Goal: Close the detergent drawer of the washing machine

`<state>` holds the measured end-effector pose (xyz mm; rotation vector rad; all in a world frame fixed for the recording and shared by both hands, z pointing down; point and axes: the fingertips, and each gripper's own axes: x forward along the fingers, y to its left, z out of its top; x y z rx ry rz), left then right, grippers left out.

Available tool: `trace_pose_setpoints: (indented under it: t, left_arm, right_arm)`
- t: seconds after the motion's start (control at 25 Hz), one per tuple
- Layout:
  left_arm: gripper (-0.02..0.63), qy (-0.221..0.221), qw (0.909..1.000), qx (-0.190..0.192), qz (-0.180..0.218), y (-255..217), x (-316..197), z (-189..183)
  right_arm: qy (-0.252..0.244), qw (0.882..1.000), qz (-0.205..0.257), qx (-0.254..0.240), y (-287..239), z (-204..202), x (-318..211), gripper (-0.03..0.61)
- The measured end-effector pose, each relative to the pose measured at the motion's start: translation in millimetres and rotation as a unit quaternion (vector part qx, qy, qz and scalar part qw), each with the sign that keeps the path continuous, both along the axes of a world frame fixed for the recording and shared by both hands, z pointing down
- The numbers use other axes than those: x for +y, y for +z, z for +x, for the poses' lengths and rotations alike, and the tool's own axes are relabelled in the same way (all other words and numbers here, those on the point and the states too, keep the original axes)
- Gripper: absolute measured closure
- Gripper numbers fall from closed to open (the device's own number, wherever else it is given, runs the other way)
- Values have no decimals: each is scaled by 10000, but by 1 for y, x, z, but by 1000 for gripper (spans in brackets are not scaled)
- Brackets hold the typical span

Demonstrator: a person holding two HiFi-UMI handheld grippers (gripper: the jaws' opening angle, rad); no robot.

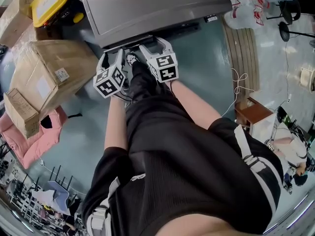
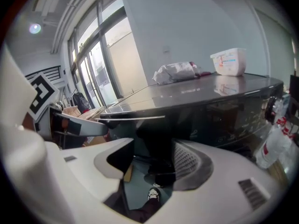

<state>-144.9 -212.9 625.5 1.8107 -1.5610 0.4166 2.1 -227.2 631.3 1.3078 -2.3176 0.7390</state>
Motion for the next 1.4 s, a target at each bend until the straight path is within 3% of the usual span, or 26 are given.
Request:
trace_pose_setpoints:
  t: [0.24, 0.56, 1.4]
  left_arm:
    - [316, -65, 9996, -291, 25, -7, 1, -1]
    - [318, -270, 9994, -192, -38, -6, 0, -1]
    - [314, -334, 9993, -130, -87, -6, -6, -1]
  right_arm:
    - [522, 9986, 17, 108, -9, 11, -4, 371]
    - [948, 9946, -312, -277, -7, 8, -3, 399]
    - [1184, 9924, -283, -163, -9, 7, -8, 405]
